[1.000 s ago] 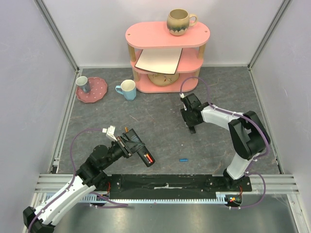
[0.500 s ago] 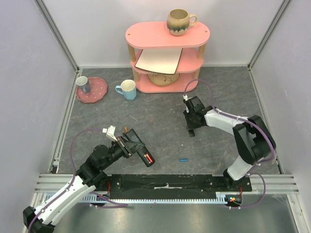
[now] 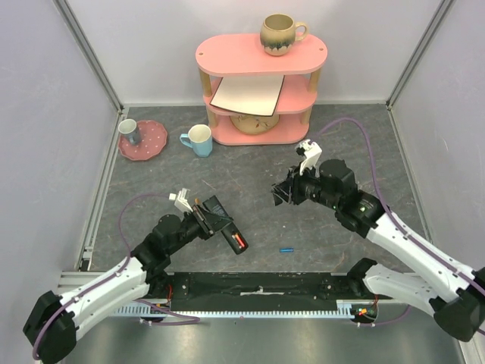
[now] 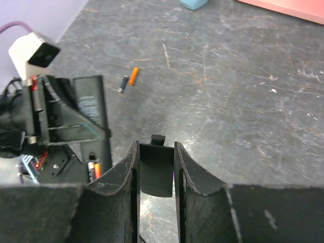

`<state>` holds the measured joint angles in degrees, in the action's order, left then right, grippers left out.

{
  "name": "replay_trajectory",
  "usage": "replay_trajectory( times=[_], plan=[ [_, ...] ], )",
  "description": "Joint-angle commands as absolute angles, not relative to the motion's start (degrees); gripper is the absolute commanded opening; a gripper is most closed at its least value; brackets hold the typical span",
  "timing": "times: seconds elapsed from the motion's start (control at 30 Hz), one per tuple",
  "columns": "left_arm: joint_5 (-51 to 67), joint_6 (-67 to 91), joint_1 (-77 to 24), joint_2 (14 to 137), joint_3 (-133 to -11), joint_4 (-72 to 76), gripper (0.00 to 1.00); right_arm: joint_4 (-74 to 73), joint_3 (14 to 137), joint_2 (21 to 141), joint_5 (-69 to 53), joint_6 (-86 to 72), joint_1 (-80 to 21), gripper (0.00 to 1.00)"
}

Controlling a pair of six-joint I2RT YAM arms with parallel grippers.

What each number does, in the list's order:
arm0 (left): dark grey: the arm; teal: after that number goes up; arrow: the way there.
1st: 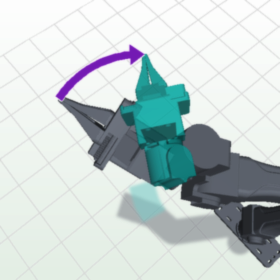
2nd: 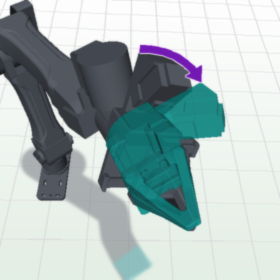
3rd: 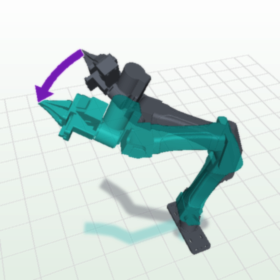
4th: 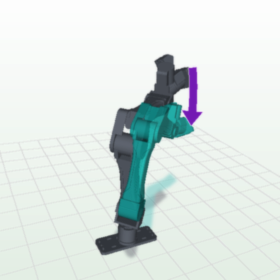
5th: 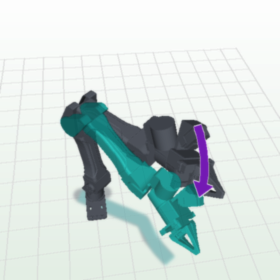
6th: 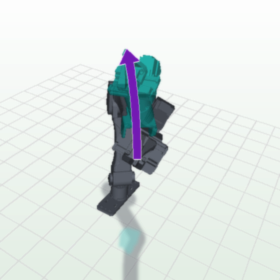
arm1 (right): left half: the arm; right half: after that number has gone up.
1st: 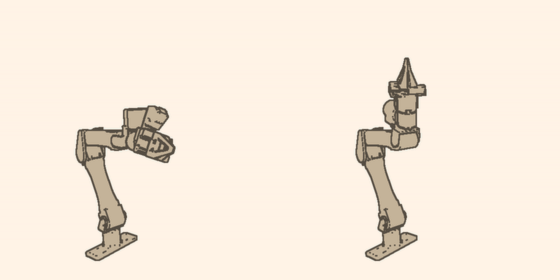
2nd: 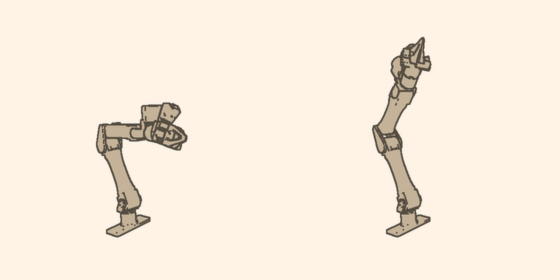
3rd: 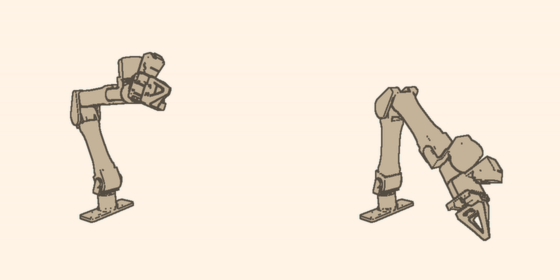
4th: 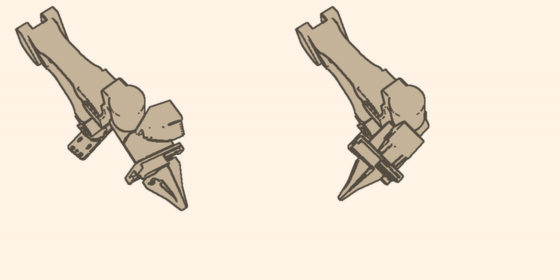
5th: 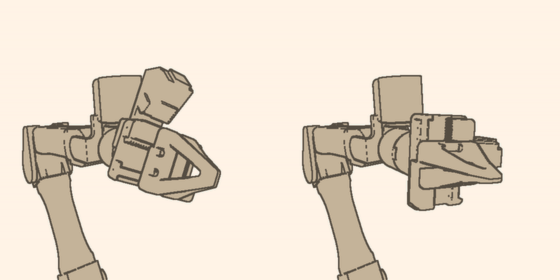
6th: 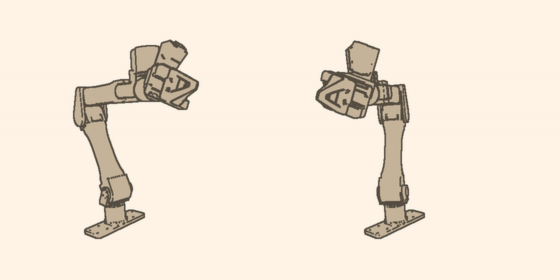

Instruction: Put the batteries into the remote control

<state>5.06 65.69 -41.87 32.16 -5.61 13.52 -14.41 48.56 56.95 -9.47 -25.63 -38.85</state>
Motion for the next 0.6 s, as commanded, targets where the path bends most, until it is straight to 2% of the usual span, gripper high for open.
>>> replay_trajectory(
  times=[0.0,0.13,0.4,0.57],
  plan=[
    [4.3,70.0,-42.0,36.3,-8.6,27.9,0.02,-9.6,45.5,51.8,-9.0,-29.1,-44.1,0.0],
    [2.8,71.6,-42.1,38.7,-8.7,32.9,0.02,-8.6,44.4,49.8,-3.1,-29.7,-51.9,0.0],
    [0.7,72.9,-42.2,38.1,-7.6,38.2,0.02,-6.2,46.3,54.4,14.0,-28.0,-69.1,0.0],
    [0.4,73.7,-42.3,37.0,-7.3,38.3,0.02,-4.6,47.3,57.4,20.2,-28.0,-73.3,0.0]
  ],
)
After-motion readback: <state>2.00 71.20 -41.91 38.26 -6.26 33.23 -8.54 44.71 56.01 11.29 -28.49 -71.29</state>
